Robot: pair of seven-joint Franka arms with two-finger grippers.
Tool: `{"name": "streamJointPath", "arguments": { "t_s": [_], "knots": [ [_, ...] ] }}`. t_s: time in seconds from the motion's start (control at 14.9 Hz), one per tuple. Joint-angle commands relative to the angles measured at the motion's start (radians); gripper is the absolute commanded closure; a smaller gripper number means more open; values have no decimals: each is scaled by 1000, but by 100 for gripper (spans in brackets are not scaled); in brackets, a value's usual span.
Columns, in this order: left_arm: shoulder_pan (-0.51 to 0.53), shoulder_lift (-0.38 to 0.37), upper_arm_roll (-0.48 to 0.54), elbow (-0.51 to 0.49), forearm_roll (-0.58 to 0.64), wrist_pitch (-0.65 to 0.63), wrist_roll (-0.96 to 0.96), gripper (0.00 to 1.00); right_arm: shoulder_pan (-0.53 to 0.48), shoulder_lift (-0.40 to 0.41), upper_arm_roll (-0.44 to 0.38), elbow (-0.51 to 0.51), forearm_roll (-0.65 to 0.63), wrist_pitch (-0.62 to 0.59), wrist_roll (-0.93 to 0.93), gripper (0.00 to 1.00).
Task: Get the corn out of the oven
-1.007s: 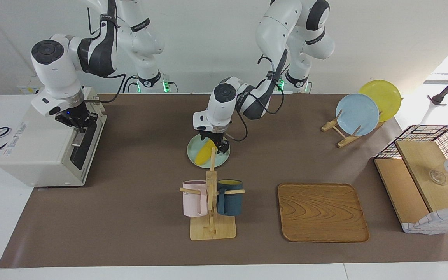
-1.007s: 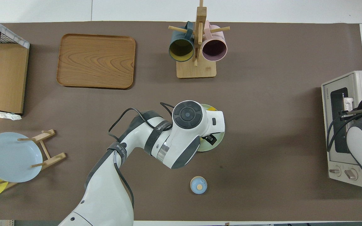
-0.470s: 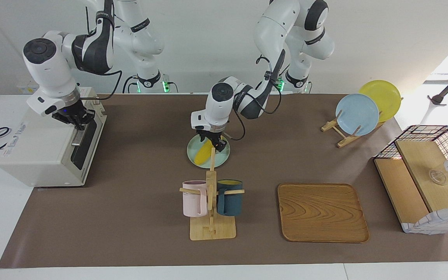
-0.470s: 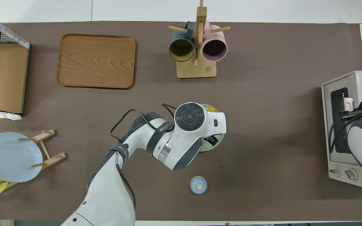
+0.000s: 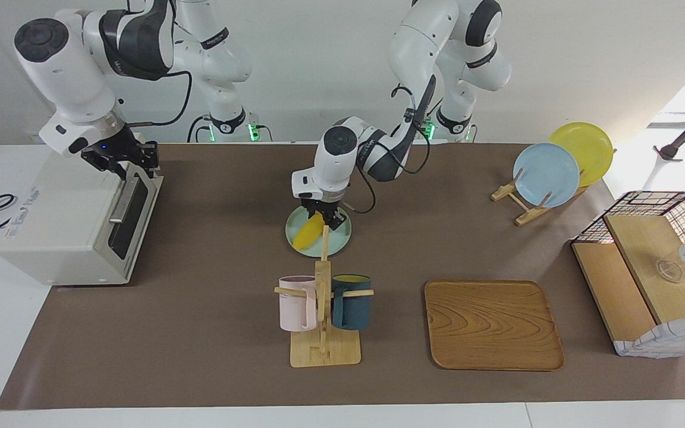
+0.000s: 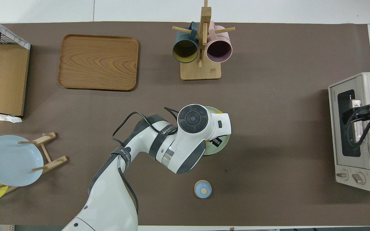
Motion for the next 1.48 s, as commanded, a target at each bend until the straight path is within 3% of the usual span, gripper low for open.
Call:
{"name": "streamJointPath", "arguments": {
  "t_s": [0.0,0.4,0.6,0.81,1.07,1.41],
  "knots": [
    [42,-58,12,-2,-31,-76,-5,100,31,9,-2,59,50,-58,7,0],
    [269,-275,15,-2,-34,-322,-18,100,116,19,8,132,85,-118,167,0],
    [396,-287,23,7,-31,-354,-61,100,119,24,15,135,82,-79,165,0],
    [516,-273,24,30,-24,-338,-74,100,123,71,24,246,85,-153,167,0],
    [620,-151,26,151,25,-336,-71,100,123,73,25,241,86,-145,174,0],
    [653,126,27,433,29,-325,-73,100,143,72,28,235,70,-139,206,0]
  ]
}}
